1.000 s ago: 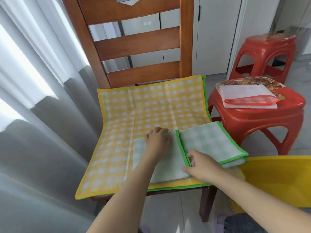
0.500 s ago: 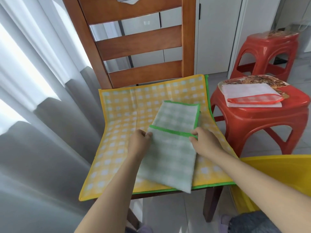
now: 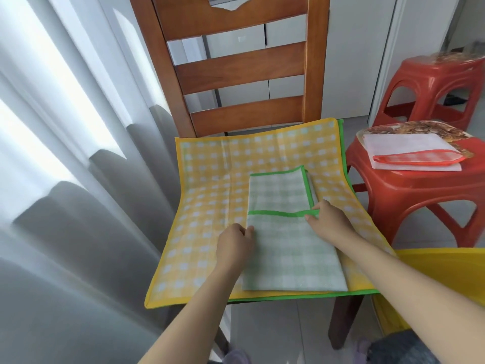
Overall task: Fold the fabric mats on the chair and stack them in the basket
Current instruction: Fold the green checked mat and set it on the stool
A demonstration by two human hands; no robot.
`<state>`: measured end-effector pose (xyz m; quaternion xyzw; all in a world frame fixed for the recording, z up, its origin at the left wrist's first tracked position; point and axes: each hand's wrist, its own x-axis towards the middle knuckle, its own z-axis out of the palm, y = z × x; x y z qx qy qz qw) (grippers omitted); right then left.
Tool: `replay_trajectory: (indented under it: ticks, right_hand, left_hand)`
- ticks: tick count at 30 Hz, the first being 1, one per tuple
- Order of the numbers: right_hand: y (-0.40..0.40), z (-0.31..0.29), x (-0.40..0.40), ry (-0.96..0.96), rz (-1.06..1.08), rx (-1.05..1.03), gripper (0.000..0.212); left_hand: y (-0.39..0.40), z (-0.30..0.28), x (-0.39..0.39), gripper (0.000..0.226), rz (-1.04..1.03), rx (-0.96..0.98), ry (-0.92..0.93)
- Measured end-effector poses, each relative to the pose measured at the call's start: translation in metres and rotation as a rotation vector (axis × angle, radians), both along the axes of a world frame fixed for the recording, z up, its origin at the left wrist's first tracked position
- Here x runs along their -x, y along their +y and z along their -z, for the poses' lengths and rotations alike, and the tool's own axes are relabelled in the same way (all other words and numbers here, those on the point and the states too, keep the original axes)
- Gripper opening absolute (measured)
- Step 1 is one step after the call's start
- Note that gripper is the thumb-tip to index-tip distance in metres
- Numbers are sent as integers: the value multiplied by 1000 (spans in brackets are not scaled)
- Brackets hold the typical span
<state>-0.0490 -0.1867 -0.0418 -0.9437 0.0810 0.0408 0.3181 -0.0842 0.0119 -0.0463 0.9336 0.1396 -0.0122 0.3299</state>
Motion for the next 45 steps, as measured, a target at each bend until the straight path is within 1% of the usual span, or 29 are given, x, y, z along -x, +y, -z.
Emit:
replay_trajectory:
  ticks: [3, 7, 10, 11, 12, 13, 15, 16, 18, 19, 21, 22, 23, 26, 31, 33, 35, 36, 37, 39, 40, 42, 45]
  right_hand:
    - [2, 1, 5, -7, -32, -6, 41]
    - [1, 4, 8, -21, -82, -12, 38]
    - [2, 11, 10, -93, -99, 18, 35]
    - [4, 13, 11, -126, -111, 54, 34]
    - [5, 15, 12, -154, -125, 100, 33]
    - [6, 17, 13, -174, -136, 142, 31]
    - [8, 19, 16, -188, -147, 195, 30]
    - [9, 19, 16, -186, -153, 209, 30]
    - [8, 19, 16, -187, -162, 265, 34]
    - [7, 19, 16, -211, -169, 335, 39]
    - [9, 17, 20, -316, -230, 491, 50]
    - [11, 17, 23, -353, -296, 519, 52]
    - [15, 19, 28, -342, -365, 504, 52]
    - [19, 29, 42, -132, -450, 453, 58]
    - [6, 28, 45, -11, -371, 397, 62]
    - [4, 26, 42, -7, -351, 363, 62]
    - [3, 19, 38, -51, -333, 373, 61]
    - [2, 14, 35, -77, -328, 384, 60]
    - [1, 11, 31, -98, -330, 368, 58]
    - [0, 8, 22, -99, -338, 263, 55]
    - [-1, 9, 17, -91, -322, 195, 55]
    - [-2, 12, 8, -104, -215, 58, 53]
    - [-4, 12, -8, -162, 13, -74, 38]
  left_hand:
    - [3, -4, 2, 31, 32, -35, 4]
    - [0, -6, 7, 28, 60, -26, 20]
    - [-7, -1, 13, 23, 79, -20, -50]
    - [-9, 0, 15, 28, 95, -17, -73]
    - [-11, 2, 16, 39, 114, -48, -96]
    - [-13, 5, 16, 48, 144, -137, -124]
    - [-16, 12, 13, 56, 270, -354, -169]
    - [-17, 16, 13, 58, 347, -398, -163]
    - [-20, 23, 10, 60, 443, -405, -75]
    - [-20, 26, 9, 62, 462, -407, -38]
    - [-19, 28, 8, 63, 470, -434, -15]
    - [-19, 28, 8, 63, 473, -445, -11]
    - [-19, 29, 7, 63, 474, -448, -12]
    - [-20, 30, 7, 63, 479, -450, -11]
    - [-20, 28, 7, 63, 464, -420, -42]
    - [-20, 26, 5, 61, 433, -449, -127]
    - [-20, 22, 0, 65, 422, -518, -269]
    - [-21, 20, -4, 62, 428, -518, -321]
    - [-21, 18, -9, 56, 434, -483, -337]
    - [-24, 15, -20, 39, 406, -357, -282]
    - [-25, 13, -24, 32, 358, -284, -250]
    - [-27, 9, -34, 24, 207, -132, -204]
    - [-29, 7, -48, 18, 28, 54, -132]
